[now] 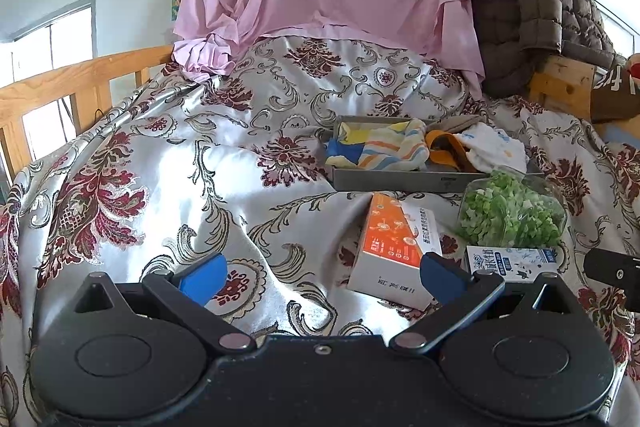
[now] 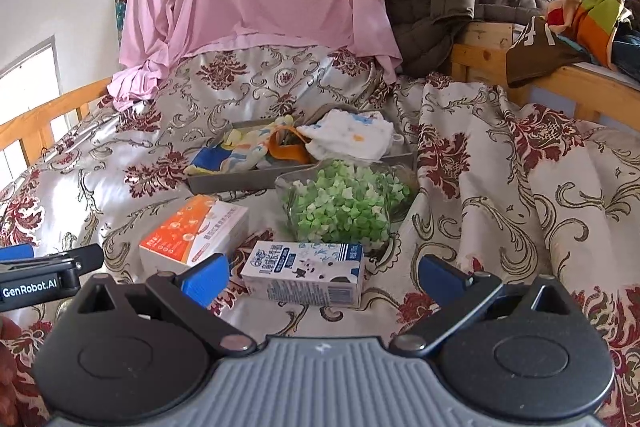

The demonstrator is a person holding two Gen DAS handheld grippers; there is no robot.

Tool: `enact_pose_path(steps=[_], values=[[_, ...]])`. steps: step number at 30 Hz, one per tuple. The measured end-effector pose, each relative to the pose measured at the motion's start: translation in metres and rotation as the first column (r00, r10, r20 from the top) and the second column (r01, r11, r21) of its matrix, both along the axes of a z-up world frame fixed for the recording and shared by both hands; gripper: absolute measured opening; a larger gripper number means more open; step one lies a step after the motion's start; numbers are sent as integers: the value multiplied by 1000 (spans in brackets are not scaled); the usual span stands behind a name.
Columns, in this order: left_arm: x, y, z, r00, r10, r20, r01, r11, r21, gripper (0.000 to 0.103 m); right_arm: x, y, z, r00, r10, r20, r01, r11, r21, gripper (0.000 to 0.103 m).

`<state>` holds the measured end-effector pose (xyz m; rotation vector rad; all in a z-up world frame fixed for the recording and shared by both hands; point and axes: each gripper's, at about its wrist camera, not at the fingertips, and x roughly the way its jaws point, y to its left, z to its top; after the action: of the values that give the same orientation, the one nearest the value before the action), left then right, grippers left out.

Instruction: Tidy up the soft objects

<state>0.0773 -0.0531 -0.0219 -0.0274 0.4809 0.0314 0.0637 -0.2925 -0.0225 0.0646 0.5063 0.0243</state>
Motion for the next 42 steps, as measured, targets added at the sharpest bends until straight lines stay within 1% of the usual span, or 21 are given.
enact_pose_path(steps=[4,14,22,25,31,42], values=[[0,0,-1,1000,0,-2,0,1000,3,102,2,2,-2,1000,11,-26,-11,1000,-5,103],[-1,-3,-3,1000,-21,-5,21,1000,6,102,6,2,-5,998,23,-58,-24,1000,-12,103],[-1,-3,-4,1000,-20,-10,21,1000,10,102,6,2,-6,998,23,-64,-24,1000,-14,103],[-1,-3,-5,1000,-7,-15,7,1000,19,102,6,2,-6,998,23,-64,-24,1000,-14,103],[-2,-3,-4,999,-20,-26,20,1000,-3,102,6,2,-6,998,23,-65,-24,1000,-14,103],[-4,-5,-1,1000,-28,-5,28,1000,8,102,6,3,-6,998,23,-65,-24,1000,-15,103]])
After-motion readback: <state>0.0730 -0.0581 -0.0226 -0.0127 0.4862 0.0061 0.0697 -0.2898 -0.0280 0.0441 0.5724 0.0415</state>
